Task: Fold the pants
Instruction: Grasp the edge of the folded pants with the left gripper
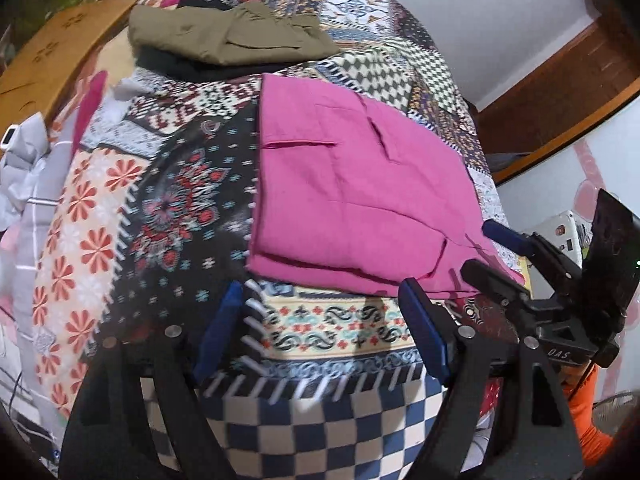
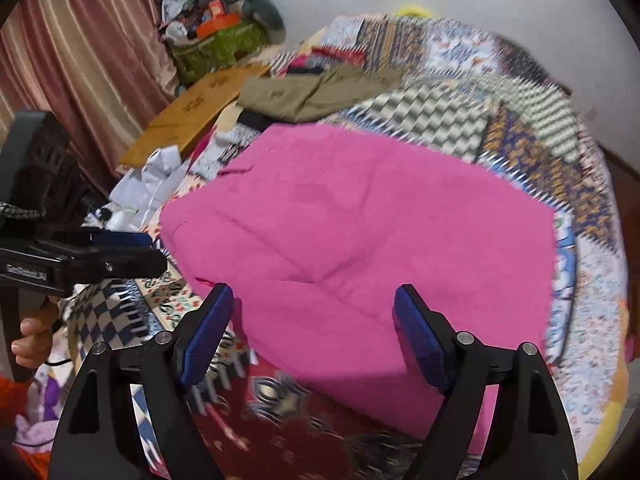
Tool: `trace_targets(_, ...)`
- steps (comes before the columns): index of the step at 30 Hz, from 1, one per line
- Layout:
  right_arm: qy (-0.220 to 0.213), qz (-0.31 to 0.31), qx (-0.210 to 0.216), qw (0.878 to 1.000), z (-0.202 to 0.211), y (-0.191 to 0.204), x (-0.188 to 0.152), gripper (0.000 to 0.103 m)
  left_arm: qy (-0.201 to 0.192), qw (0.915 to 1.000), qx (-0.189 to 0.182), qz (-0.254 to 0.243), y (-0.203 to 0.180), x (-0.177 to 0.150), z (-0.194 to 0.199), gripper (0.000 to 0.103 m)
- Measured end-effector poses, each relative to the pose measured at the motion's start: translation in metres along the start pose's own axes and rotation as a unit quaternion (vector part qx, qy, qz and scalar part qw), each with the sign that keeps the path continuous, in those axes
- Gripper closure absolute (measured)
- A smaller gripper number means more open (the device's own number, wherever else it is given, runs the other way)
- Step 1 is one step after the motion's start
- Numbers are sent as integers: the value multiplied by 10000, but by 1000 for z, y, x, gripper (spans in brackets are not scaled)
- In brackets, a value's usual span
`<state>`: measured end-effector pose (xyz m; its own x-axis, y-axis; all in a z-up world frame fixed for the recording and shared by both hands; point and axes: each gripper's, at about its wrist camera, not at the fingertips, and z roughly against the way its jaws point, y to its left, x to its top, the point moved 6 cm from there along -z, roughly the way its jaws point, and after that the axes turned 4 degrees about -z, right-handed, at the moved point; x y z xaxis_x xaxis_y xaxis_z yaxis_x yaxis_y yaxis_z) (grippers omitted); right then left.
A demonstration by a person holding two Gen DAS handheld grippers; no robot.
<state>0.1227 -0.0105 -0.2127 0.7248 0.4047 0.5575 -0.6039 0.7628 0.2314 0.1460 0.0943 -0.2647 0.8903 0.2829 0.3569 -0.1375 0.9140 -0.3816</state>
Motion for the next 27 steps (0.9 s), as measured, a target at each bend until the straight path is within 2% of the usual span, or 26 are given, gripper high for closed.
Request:
trace_targets(2, -117, 41, -168, 9998, 5, -10, -2, 23, 46, 9999, -153, -11, -7, 1, -4, 24)
trace_targets(4, -44, -13, -273, 9996, 2, -22, -6, 23, 197, 9979, -604, 103, -16, 2, -10, 24)
trace_targets(7, 281, -279, -279, 9988, -12, -40, -20, 23, 252, 9969, -717, 201, -20, 9, -16, 24)
trace_targets(9, 192, -442, -77, 9988, -11, -44, -23, 23, 295, 9954, -832, 361, -20, 15, -23, 24)
trace_targets(12, 184, -412, -79, 9989, -11, -43, -23, 23, 286, 9946, -866, 501, -17, 25, -32, 24)
trace_targets(13, 179, -407, -84, 9990, -11, -42, -23, 22, 265, 9951, -822, 479, -17, 28, -33, 25)
trace_targets(15, 177, -397, -44, 9990, -11, -43, -23, 22, 174, 9984, -429, 334, -15, 35, -37, 41)
trace_targets(16, 179, -402, -3, 9990, -11, -44, -23, 22, 123, 9997, -97, 212, -14, 40, -38, 52)
trace_targets(17, 180, -411, 29, 9990, -12, -44, -24, 22, 91, 9998, 76, 128, -15, 43, -40, 57)
trace_targets(18, 179, -426, 66, 9989, -11, -45, -25, 22, 36, 9998, 165, 96, -17, 46, -40, 60)
trace_targets(20, 176, -428, 55, 9989, -11, -46, -24, 22, -76, 9993, 352, -22, -18, 51, -39, 72)
trace_targets(27, 195, -424, 95, 9989, -6, -46, -25, 23, -746, 9895, 1106, -556, -20, 55, -13, 79)
